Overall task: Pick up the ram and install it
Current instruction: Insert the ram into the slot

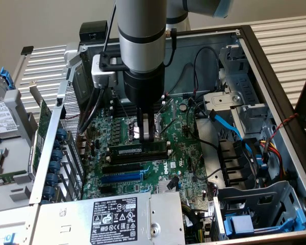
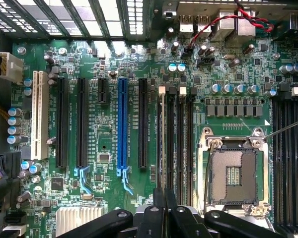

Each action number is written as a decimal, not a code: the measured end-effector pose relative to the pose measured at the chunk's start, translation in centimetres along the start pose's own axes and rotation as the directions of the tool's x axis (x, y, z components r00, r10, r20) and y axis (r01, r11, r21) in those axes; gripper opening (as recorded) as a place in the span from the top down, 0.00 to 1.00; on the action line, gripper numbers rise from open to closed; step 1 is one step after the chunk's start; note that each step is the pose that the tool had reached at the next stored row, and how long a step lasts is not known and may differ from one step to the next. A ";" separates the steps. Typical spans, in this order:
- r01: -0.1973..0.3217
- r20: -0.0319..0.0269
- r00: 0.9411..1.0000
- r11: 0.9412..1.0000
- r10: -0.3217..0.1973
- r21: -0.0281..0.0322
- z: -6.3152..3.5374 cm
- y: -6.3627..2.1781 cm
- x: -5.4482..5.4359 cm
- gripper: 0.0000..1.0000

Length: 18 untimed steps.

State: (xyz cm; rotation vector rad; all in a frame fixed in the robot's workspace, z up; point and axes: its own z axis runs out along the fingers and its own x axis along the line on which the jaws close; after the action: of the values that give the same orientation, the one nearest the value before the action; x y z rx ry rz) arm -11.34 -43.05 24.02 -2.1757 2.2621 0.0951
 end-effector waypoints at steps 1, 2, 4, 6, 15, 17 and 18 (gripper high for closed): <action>0.000 0.000 1.000 1.000 0.000 0.000 0.00 -0.01 0.0 0.88; 0.000 0.000 1.000 1.000 0.000 0.000 0.00 -0.01 0.0 0.88; -0.001 0.000 1.000 1.000 0.001 0.000 0.00 -0.01 0.0 0.88; -0.003 0.000 1.000 1.000 0.003 0.000 0.00 -0.01 0.0 0.88; -0.016 0.001 1.000 1.000 0.016 0.001 0.02 -0.02 0.0 0.88; -0.016 0.001 1.000 1.000 0.016 0.001 0.01 -0.01 0.0 0.88; -0.016 0.001 1.000 1.000 0.016 0.001 0.01 -0.02 0.0 0.88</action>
State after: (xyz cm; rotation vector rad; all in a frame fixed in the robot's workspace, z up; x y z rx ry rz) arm -11.32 -43.06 24.01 -2.1568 2.2794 0.0951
